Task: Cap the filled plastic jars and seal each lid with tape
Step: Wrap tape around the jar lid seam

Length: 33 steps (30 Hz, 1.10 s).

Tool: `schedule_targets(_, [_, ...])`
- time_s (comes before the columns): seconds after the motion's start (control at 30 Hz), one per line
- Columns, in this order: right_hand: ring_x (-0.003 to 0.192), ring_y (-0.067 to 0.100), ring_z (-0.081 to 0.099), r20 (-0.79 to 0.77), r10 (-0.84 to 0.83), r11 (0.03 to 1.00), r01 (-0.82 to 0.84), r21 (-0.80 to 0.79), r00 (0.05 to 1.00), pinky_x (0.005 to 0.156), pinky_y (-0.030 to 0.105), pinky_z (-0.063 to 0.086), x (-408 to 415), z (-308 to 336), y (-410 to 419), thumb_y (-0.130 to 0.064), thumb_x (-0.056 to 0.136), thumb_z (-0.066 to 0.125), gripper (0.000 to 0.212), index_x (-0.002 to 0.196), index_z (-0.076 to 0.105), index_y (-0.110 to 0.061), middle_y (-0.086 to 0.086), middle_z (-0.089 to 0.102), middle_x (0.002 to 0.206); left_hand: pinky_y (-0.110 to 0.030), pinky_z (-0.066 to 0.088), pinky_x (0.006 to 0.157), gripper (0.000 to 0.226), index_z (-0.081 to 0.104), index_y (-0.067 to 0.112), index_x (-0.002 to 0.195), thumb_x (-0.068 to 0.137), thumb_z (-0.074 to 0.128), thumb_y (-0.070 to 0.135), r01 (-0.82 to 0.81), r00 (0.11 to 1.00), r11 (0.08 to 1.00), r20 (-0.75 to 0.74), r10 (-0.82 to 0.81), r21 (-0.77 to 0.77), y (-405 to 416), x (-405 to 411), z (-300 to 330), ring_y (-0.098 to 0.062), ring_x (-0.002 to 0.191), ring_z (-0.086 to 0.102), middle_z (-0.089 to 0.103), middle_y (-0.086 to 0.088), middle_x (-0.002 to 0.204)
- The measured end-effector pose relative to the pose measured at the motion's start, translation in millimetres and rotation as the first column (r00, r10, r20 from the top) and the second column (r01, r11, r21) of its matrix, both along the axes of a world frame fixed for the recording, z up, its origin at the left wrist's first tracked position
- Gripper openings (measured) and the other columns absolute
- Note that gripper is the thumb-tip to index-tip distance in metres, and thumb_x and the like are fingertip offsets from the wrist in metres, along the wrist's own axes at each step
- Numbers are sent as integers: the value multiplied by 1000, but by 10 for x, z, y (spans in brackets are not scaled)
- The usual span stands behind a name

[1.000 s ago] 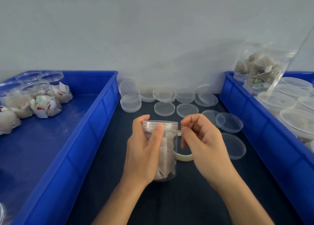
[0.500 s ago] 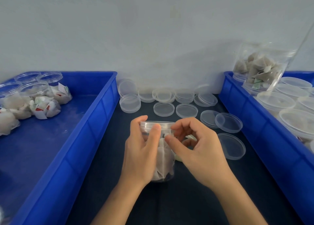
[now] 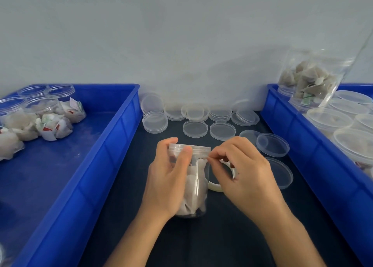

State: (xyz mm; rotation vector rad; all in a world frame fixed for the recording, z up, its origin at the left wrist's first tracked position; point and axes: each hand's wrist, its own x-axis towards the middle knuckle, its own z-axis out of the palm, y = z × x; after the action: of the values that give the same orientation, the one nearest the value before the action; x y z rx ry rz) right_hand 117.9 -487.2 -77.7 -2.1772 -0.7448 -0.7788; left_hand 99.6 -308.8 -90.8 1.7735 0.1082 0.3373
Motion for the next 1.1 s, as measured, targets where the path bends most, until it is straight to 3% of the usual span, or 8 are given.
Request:
schedule_targets(0.2, [77, 23, 52, 292, -26, 993, 59, -105, 956, 70, 36, 47, 38, -72, -16, -3, 100, 68, 12, 89, 74, -3, 5, 64, 90, -32, 56, 79, 57, 66, 40, 106, 68, 62, 83, 72, 985, 997, -154, -76, -31, 67, 18, 24, -1, 89, 74, 76, 17, 100])
schedule_targets(0.3, [75, 25, 53, 325, -5, 991, 49, -127, 946, 67, 37, 48, 33, -80, -25, 0, 99, 68, 13, 89, 75, -3, 5, 64, 88, -36, 61, 82, 67, 67, 37, 108, 58, 76, 80, 60, 979, 998, -193, -62, -19, 67, 29, 25, -4, 89, 76, 77, 16, 99])
schedule_targets(0.57, [78, 25, 53, 332, -44, 966, 124, -226, 942, 66, 38, 48, 70, -120, -57, 1, 98, 69, 10, 95, 77, -4, 5, 64, 90, -34, 59, 78, 63, 70, 31, 106, 63, 72, 78, 43, 978, 997, -199, -55, -64, 87, 34, 5, -6, 87, 76, 78, 12, 97])
schedule_targets(0.67, [85, 19, 56, 195, -78, 986, 104, -126, 978, 73, 32, 49, 60, -107, -52, -1, 95, 75, 14, 103, 81, -10, -2, 66, 94, -34, 61, 79, 66, 71, 28, 110, 63, 70, 75, 35, 980, 991, -188, -60, -132, 103, 49, 17, -9, 92, 77, 78, 8, 102])
schedule_targets(0.77, [97, 14, 65, -106, -12, 984, 30, 173, 994, 74, 25, 52, -34, -73, 74, -19, 97, 72, 16, 111, 79, -22, -15, 66, 104, -20, 58, 68, 56, 69, 28, 114, 70, 72, 63, 61, 984, 985, -155, -87, -161, 87, 39, 30, -4, 91, 76, 77, 12, 102])
schedule_targets(0.9, [122, 7, 63, -451, 204, 878, 41, 476, 869, 84, 25, 58, -114, -63, 251, -45, 93, 66, 35, 127, 68, -41, -16, 66, 125, -12, 54, 66, 61, 64, 32, 119, 68, 73, 65, 95, 986, 983, -118, -114, -159, 32, 11, 29, 2, 92, 73, 73, 22, 103])
schedule_targets(1.0, [108, 10, 73, -525, 393, 789, 17, 614, 755, 81, 21, 58, -125, -76, 316, -39, 95, 65, 34, 128, 69, -34, -6, 76, 114, -21, 58, 70, 71, 60, 35, 120, 62, 67, 73, 76, 990, 988, -107, -91, -134, 2, -3, 13, -2, 92, 75, 74, 20, 102])
schedule_targets(1.1, [102, 14, 76, -516, 403, 770, 25, 638, 756, 80, 25, 59, -123, -79, 341, -35, 100, 64, 24, 123, 73, -33, -1, 78, 108, -29, 62, 75, 72, 61, 32, 119, 60, 69, 74, 50, 993, 989, -97, -63, -139, -18, 9, 5, -3, 91, 76, 75, 19, 100])
